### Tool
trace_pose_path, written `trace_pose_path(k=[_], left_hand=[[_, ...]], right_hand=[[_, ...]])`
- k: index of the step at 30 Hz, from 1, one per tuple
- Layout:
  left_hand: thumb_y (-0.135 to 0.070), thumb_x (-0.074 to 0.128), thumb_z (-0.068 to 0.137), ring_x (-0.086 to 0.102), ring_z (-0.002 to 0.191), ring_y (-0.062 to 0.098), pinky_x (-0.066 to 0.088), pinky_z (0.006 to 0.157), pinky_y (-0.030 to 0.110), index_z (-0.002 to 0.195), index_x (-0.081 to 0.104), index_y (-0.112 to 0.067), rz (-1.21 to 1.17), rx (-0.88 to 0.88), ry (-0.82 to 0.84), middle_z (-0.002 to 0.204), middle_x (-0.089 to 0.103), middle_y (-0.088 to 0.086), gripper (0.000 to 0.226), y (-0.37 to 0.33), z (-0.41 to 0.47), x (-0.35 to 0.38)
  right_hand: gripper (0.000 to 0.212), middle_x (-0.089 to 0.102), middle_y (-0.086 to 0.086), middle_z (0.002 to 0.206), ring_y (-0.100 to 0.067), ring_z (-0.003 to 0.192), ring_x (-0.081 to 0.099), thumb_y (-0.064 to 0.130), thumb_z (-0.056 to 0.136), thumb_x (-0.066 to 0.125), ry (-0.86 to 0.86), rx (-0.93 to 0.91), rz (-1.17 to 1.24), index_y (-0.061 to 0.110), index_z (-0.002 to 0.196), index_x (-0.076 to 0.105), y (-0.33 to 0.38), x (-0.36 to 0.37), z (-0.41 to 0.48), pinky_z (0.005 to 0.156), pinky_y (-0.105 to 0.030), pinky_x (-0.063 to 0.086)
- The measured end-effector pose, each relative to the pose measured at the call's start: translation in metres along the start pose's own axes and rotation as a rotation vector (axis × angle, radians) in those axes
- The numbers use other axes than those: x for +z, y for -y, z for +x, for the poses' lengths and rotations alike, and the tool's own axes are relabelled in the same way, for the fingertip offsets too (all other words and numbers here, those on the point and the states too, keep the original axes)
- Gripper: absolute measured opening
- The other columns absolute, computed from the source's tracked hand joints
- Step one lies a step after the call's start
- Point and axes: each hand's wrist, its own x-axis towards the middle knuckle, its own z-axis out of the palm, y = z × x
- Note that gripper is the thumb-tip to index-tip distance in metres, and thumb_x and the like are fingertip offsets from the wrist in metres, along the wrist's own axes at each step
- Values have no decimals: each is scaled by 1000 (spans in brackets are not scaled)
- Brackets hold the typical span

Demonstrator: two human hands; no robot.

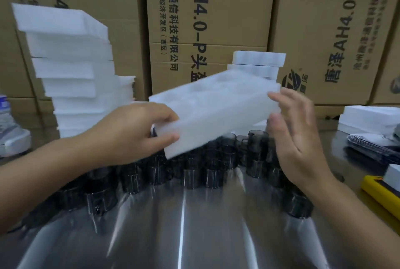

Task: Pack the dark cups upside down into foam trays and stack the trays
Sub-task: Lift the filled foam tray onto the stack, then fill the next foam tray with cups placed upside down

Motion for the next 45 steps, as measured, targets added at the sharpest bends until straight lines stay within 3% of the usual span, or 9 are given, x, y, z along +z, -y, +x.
trace_pose_path(k=[5, 9, 16, 21, 26, 28, 35, 41, 45], left_hand=[[-57, 50, 83, 56, 80, -6, 45, 65, 20, 89, 51, -46, -88, 59, 109, 84, 55, -28, 13, -15, -53, -4], [-55, 48, 92, 59, 84, -4, 56, 72, 27, 102, 54, -40, -48, 256, 225, 95, 57, -25, 19, -16, -89, 5], [-59, 60, 77, 59, 87, -12, 58, 67, 26, 100, 56, -44, -116, 323, 414, 93, 62, -27, 28, -6, -109, 37], [-81, 52, 74, 59, 97, -12, 51, 89, 25, 109, 61, -51, -253, 215, 436, 105, 62, -33, 47, -4, -80, 27], [-68, 47, 84, 56, 101, -10, 47, 89, 20, 103, 67, -42, -241, 115, 399, 105, 62, -31, 38, -14, -25, 34], [-59, 51, 88, 52, 108, -9, 43, 95, 21, 111, 65, -42, -182, 24, 502, 114, 58, -31, 32, -15, -1, 53], [-14, 59, 85, 51, 109, 8, 41, 83, 20, 128, 52, -47, -180, -58, 694, 135, 51, -17, 55, -24, 23, 122], [-2, 51, 85, 48, 57, -9, 34, 51, 6, 116, 64, -43, -403, -132, 618, 66, 54, -41, 53, -16, 13, 126], [-8, 54, 87, 36, 53, 6, 32, 51, 18, 103, 69, -46, -488, -177, 502, 62, 57, -14, 43, -15, 6, 128]], right_hand=[[28, 48, 12, 111, 18, 107, 40, 30, 97, 34, -36, -40, -25, 24, 105, 61, 11, -13, -30, 86, -1, 29], [48, 55, -4, 83, -9, 83, 55, 32, 97, 37, 89, -225, 97, 3, 63, 56, 6, -17, -60, 70, -26, 42], [64, 50, 3, 60, -14, 51, 48, 53, 98, 34, 410, -232, 182, 9, 56, 55, -12, -2, -97, 45, -29, 39], [74, 59, 0, 58, -14, 51, 55, 55, 100, 29, 430, -215, 271, 6, 57, 65, -17, 0, -91, 47, -24, 42], [45, 61, 2, 52, 5, 46, 48, 16, 93, 41, 223, 48, 441, 17, 57, 69, -17, 4, -62, 51, -6, 33], [41, 63, 4, 52, 4, 46, 50, 21, 92, 49, 219, 180, 388, 13, 58, 69, -13, 17, -40, 49, -4, 33], [19, 68, 14, 66, 3, 62, 57, 27, 86, 67, 643, 320, 78, 25, 68, 72, -23, 61, -14, 62, -15, 45], [37, 57, 7, 66, -5, 61, 50, 26, 87, 65, 608, 189, -24, 28, 51, 56, -33, 68, -33, 60, -14, 35], [22, 55, 10, 69, -4, 64, 49, 27, 86, 64, 625, 157, -50, 25, 65, 65, -33, 63, -35, 61, -15, 34]])
